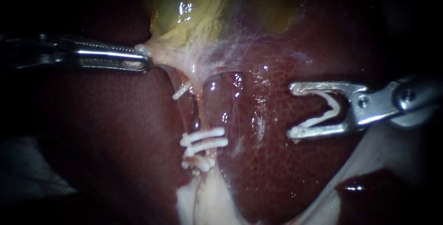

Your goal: Clipping third clip right tube

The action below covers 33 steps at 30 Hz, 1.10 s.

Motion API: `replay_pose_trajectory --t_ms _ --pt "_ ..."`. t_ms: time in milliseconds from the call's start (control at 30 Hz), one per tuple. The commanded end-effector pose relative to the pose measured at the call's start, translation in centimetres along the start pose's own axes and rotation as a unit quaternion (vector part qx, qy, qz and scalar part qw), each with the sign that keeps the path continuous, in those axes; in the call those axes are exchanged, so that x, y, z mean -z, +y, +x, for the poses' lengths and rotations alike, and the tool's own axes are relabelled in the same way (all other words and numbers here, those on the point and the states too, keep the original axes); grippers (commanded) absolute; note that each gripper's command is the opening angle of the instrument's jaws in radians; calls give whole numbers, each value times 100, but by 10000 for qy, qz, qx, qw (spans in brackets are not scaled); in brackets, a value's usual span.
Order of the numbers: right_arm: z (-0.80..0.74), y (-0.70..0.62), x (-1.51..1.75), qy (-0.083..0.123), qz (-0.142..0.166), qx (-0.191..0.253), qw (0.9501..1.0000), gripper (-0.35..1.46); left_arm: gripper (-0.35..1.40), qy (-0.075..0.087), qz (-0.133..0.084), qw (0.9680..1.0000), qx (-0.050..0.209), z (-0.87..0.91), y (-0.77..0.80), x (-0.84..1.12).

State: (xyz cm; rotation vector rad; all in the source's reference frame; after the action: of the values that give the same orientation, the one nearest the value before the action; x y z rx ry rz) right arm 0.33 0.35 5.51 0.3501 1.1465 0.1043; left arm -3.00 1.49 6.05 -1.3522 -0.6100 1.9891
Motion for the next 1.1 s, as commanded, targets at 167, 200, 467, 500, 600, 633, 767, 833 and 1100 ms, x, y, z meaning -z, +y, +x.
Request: replay_pose_trajectory --t_ms 167,200,467,500,600,633,767,833,1100 --pt "-17 6 -44 20 -10 -431 9991 50 -35 0 8 10000 -2 -1 0 -1" --pt "-20 8 -51 19 -13 -482 9988 50 -35 0 9 10000 -2 -1 0 -1" --pt "-51 32 -106 246 117 -1024 9944 50 -35 2 18 10000 -2 -1 2 -2" --pt "-53 36 -110 292 125 -1097 9935 50 -35 2 20 10000 -1 -1 3 -2" --pt "-53 48 -125 498 173 -1319 9899 50 -35 3 22 10000 -1 -1 3 -3" --pt "-52 51 -129 564 203 -1364 9888 50 -35 3 22 10000 -1 -1 3 -3" --pt "-46 60 -148 789 318 -1590 9836 50 -35 3 23 10000 -1 -1 3 -3" --pt "-42 63 -156 929 406 -1723 9798 50 -35 3 23 10000 -1 -1 3 -3" --pt "-32 65 -173 1259 741 -2087 9670 50 -35 4 27 10000 0 -1 5 -3"
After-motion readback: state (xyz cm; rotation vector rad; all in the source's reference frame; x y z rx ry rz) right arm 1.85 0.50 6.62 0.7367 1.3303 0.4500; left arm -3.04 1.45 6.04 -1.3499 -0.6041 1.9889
